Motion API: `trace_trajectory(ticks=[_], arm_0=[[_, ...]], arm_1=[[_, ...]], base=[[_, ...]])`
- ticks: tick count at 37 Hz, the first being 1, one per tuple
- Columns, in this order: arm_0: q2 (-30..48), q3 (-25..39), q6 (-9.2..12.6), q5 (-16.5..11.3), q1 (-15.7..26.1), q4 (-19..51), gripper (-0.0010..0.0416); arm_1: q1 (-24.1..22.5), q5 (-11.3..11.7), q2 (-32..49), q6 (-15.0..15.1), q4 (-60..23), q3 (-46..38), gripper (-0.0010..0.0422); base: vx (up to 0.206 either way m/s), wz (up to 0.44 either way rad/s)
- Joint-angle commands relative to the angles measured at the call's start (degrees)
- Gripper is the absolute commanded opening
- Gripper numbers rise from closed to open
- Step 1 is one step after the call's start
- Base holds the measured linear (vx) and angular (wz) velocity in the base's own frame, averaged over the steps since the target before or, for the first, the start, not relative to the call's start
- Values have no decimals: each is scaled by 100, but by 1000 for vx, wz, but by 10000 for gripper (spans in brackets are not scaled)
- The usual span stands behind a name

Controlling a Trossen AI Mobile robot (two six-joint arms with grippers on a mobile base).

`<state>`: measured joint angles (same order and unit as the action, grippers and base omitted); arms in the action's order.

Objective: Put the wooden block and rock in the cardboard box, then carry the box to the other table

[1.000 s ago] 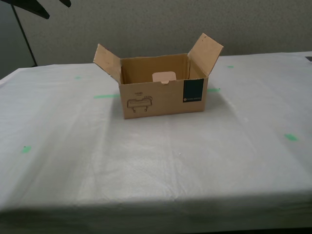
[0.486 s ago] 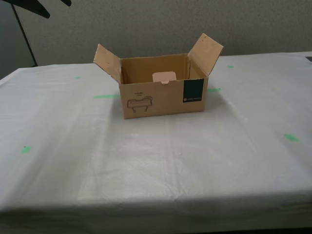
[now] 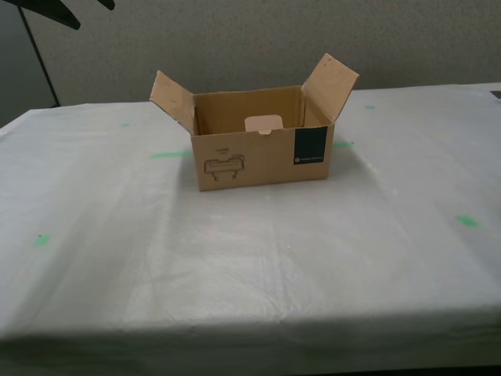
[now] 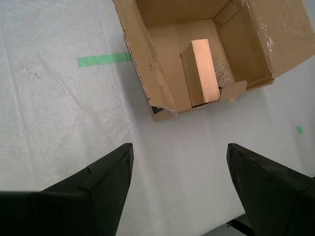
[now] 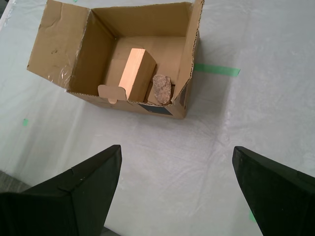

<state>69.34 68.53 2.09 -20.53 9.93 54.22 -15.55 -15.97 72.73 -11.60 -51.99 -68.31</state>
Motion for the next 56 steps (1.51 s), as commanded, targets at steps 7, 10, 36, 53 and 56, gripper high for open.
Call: trace_trajectory(ticks=[7, 10, 36, 53, 56], arm_0=[[0, 7, -15, 0, 2, 0, 305], [0, 7, -15, 0, 2, 0, 304], [0, 7, -13, 0, 4, 7, 315], [0, 7, -15, 0, 9, 7, 313], [0, 7, -15, 0, 11, 7, 315]], arm_1=[[-9, -127, 0, 0, -42, -4, 256], [-11, -127, 0, 0, -44, -4, 256], [-26, -127, 0, 0, -61, -4, 256], [-28, -127, 0, 0, -63, -4, 256], [-28, -125, 0, 0, -61, -4, 256]], base=[[0, 0], [0, 0], [0, 0], [0, 0], [0, 0]])
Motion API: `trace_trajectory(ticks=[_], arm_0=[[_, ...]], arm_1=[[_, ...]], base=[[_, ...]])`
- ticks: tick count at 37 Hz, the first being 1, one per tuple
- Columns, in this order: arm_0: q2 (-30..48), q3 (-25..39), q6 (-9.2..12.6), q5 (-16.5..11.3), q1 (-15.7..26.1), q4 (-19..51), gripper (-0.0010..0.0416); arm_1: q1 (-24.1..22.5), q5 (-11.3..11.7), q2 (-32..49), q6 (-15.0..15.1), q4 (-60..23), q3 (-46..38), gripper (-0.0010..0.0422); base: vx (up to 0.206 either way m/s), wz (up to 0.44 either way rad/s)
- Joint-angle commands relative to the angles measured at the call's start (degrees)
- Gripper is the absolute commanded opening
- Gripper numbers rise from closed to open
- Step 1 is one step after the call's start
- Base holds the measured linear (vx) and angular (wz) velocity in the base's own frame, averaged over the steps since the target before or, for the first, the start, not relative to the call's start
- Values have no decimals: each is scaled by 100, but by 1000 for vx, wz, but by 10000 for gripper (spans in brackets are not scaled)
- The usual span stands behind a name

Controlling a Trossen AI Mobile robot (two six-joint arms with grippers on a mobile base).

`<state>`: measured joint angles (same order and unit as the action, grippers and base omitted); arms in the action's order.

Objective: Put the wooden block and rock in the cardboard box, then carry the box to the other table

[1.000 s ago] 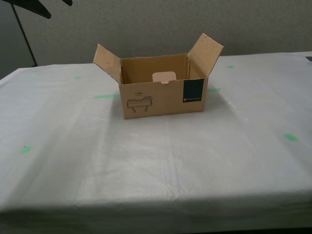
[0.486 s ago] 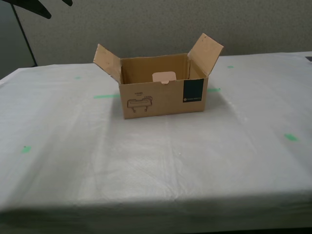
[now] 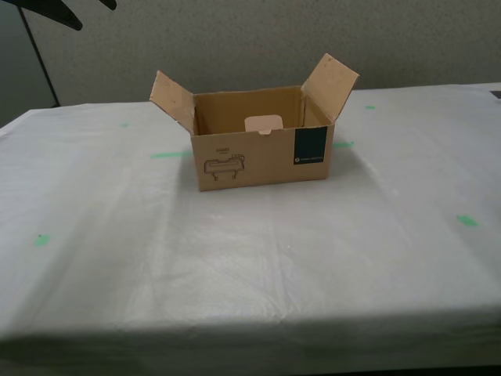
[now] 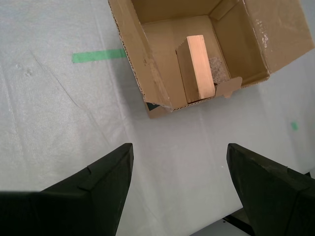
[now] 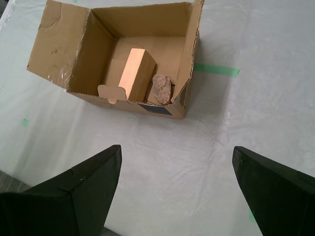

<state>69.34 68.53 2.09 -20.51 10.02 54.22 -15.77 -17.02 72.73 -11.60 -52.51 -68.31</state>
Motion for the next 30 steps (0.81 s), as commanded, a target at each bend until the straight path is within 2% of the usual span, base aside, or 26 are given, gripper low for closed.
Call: trace_trajectory(ticks=[1, 12, 26, 30], arm_0=[[0, 7, -13, -2, 4, 9, 314], [0, 7, -15, -2, 11, 28, 320], [0, 7, -15, -2, 17, 33, 379], [0, 7, -15, -2, 17, 44, 386]], arm_1=[[-7, -22, 0, -2, -9, -4, 256], [-7, -22, 0, -2, -9, -4, 256], [-7, -22, 0, 2, -52, -4, 258], [-7, -20, 0, 11, -160, -4, 270]], base=[[0, 0], [0, 0], [0, 0], [0, 0]])
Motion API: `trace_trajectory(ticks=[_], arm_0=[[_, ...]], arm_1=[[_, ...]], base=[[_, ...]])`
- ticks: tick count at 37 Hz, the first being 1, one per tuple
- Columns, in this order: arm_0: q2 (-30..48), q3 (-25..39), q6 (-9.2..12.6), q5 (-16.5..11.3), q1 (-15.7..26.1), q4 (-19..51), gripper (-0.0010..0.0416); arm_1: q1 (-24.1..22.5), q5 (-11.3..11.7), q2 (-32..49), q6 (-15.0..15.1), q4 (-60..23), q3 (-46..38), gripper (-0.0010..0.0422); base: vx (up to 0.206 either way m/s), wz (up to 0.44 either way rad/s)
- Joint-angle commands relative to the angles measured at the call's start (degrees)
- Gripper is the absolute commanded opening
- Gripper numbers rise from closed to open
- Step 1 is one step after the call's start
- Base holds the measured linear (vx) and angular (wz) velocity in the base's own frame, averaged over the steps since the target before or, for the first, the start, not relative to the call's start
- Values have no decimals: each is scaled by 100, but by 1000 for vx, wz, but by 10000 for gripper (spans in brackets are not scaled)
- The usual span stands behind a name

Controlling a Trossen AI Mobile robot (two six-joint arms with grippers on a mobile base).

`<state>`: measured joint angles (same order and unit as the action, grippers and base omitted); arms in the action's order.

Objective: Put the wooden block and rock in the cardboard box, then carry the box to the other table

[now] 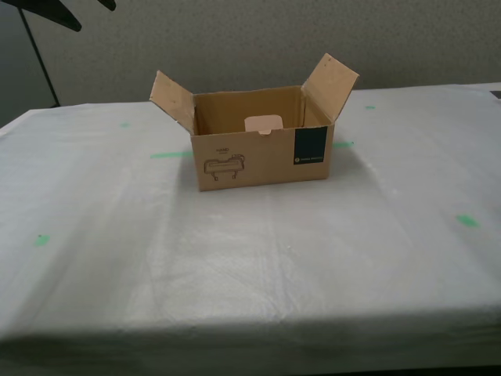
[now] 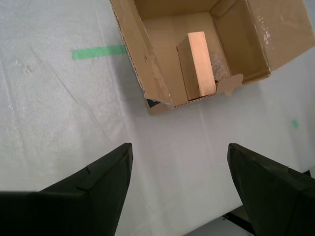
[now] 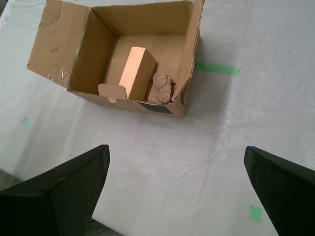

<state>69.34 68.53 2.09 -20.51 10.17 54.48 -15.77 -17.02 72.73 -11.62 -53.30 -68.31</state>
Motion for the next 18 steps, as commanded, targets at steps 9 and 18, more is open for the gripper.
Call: trace_trajectory(ticks=[9, 18], arm_0=[[2, 4, -20, -2, 2, 20, 375], [2, 4, -20, -31, 4, 22, 371]], arm_1=[[-7, -20, 0, 33, -146, -4, 318], [-7, -20, 0, 28, -190, -4, 350]], base=[[0, 0], [0, 0]])
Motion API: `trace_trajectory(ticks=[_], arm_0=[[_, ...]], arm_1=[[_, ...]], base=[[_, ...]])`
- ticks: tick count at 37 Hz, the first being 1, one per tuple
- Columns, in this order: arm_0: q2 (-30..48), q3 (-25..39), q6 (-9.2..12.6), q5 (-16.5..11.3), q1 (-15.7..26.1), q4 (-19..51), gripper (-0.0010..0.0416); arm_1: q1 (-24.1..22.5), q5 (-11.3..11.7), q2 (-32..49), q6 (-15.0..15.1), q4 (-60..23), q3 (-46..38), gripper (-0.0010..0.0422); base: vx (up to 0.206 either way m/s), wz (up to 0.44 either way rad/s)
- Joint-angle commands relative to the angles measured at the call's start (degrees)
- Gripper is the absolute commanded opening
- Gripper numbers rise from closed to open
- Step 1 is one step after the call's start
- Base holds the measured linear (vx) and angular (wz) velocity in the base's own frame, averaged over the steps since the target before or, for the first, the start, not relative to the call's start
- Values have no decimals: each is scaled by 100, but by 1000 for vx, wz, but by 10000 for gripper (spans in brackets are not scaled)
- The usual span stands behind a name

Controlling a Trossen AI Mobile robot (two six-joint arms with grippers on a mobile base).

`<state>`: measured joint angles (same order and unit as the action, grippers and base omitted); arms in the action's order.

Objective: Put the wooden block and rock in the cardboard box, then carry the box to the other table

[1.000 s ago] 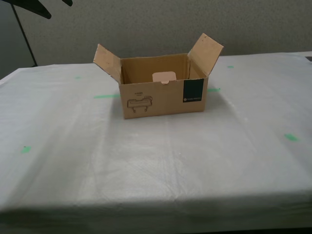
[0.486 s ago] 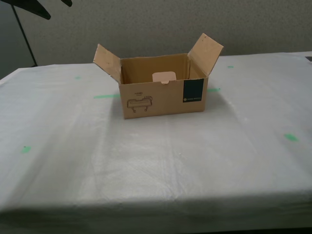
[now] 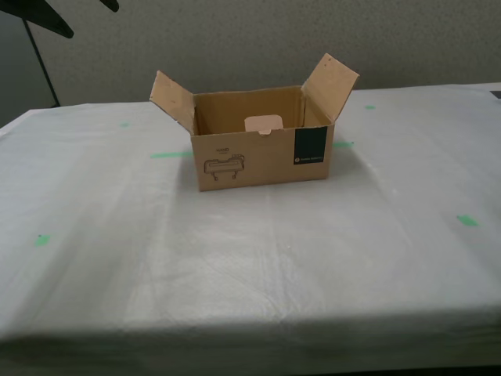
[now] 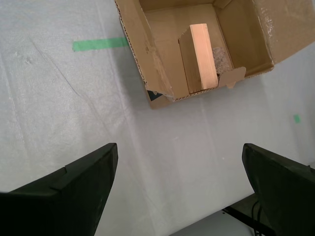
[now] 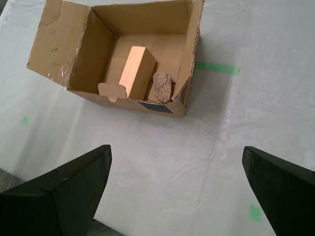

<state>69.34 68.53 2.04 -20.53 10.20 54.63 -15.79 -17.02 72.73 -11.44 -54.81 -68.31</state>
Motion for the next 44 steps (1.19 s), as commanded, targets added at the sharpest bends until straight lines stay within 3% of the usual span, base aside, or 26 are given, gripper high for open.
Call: trace_trajectory(ticks=[1, 20, 28, 36, 44], arm_0=[[2, 4, -15, -28, 2, 7, 372], [2, 4, -59, -35, 4, -11, 360], [2, 4, -59, -24, 4, -11, 391], [2, 4, -59, 260, 4, -13, 398], [2, 4, -61, 264, 4, -15, 399]], arm_1=[[-4, -20, 0, 11, -46, -4, 351], [-4, 13, 0, 11, -39, -4, 350], [-4, 162, 0, 9, -39, -4, 350], [-4, 162, 0, 7, -39, -4, 350], [-2, 162, 0, 9, -37, -4, 350]], base=[[0, 0], [0, 0], [0, 0], [0, 0], [0, 0]])
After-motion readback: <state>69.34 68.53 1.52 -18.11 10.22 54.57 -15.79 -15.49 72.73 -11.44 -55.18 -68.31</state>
